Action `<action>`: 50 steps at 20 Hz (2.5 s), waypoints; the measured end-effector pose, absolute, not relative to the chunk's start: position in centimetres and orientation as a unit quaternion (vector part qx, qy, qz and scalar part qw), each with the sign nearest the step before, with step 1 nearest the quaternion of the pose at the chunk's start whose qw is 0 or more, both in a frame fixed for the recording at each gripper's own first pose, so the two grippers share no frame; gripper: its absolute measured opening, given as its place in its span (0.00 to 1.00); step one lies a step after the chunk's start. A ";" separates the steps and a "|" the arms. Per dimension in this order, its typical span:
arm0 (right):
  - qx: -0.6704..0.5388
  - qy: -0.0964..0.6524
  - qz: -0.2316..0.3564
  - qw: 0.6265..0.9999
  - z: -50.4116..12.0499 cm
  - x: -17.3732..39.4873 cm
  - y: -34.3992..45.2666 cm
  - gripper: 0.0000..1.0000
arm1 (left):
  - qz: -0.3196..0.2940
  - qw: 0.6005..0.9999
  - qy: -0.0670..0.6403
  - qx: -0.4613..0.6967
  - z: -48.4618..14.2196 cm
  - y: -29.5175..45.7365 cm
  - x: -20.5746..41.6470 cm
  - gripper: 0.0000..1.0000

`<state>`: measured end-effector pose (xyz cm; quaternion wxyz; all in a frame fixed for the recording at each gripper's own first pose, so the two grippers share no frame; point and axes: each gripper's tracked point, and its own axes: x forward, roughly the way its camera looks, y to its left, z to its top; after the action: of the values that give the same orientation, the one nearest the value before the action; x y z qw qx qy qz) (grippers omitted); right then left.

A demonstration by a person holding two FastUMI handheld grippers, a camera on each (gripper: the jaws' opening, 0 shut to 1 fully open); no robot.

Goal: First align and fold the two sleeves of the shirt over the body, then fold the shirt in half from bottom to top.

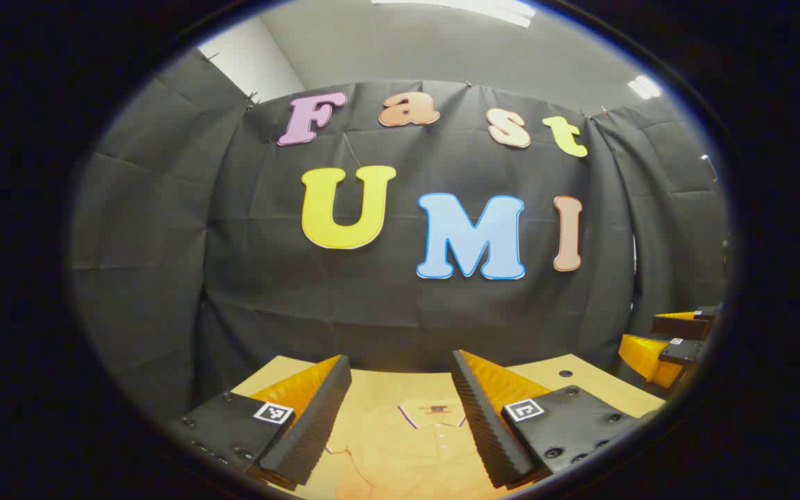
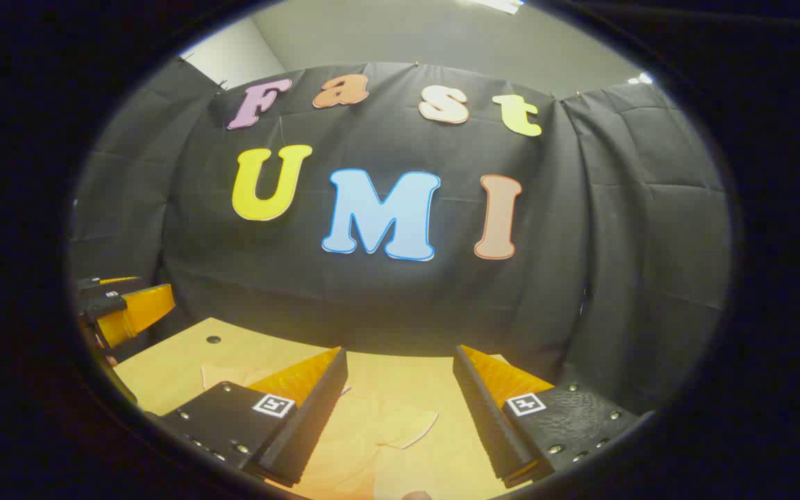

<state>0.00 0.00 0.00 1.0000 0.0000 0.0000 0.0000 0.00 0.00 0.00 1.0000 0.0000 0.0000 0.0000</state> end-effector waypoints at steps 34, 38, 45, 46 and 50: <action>0.036 0.149 0.011 0.988 -12.6 11.2 -3.8 0.95 | 0.029 0.999 0.020 0.007 -1.1 1.1 0.4 0.95; 0.056 0.200 0.002 0.978 -16.5 14.2 -4.5 0.96 | 0.034 0.999 0.037 -0.007 -1.7 0.8 0.0 0.93; 0.062 0.245 -0.013 0.967 -21.9 18.3 -5.5 0.96 | 0.058 0.997 0.048 -0.007 -2.1 1.7 -0.3 0.93; 0.062 0.253 -0.014 0.965 -22.6 18.7 -5.4 0.96 | 0.062 0.997 0.049 -0.006 -2.1 1.8 -0.3 0.93; 0.056 0.295 -0.010 0.954 -26.0 19.7 -4.9 0.96 | 0.080 0.995 0.055 -0.007 -2.3 2.4 -0.7 0.93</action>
<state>19.70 -4.92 -25.95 0.9538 0.0556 0.2951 -0.0103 -0.69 2.43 -2.32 0.9952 -0.0070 0.0554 0.0802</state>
